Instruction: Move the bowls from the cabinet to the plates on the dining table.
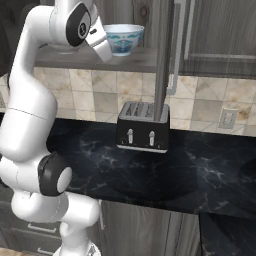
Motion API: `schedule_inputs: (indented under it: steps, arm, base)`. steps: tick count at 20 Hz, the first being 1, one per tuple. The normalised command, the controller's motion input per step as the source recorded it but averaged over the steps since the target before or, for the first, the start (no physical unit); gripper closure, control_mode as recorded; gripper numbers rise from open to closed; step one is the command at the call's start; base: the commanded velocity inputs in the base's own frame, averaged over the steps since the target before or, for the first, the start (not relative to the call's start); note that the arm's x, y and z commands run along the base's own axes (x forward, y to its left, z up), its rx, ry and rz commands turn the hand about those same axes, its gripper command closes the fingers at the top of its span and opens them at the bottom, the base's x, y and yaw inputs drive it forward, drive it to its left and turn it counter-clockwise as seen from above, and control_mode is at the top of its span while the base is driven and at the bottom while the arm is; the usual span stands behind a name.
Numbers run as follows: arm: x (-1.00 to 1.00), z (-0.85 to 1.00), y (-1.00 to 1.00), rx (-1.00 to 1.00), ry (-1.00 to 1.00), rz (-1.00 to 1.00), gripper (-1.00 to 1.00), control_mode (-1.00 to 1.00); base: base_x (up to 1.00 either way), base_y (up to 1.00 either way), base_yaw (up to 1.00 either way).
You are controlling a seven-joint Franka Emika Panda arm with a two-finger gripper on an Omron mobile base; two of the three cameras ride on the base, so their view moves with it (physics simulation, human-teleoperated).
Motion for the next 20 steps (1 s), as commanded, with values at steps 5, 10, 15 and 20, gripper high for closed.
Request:
schedule_inputs:
  steps: [5, 10, 15, 20]
  arm:
    - [0.38, -0.01, -0.18, 0.06, -0.08, 0.0, -1.0, -1.0]
    - [0.04, 0.0, -0.01, 0.05, -0.14, 0.0, -1.0, -1.0]
    - [0.02, -0.04, 0.0, 0.01, -0.16, 0.0, -1.0, -1.0]
    - [0.12, -0.44, 0.0, 0.0, -0.03, 0.0, -1.0, -1.0]
  base:
    - [0.0, 0.0, 0.0]
    - [0.0, 0.0, 0.0]
    - [0.0, 0.0, 0.0]
    - [0.0, 0.0, 0.0]
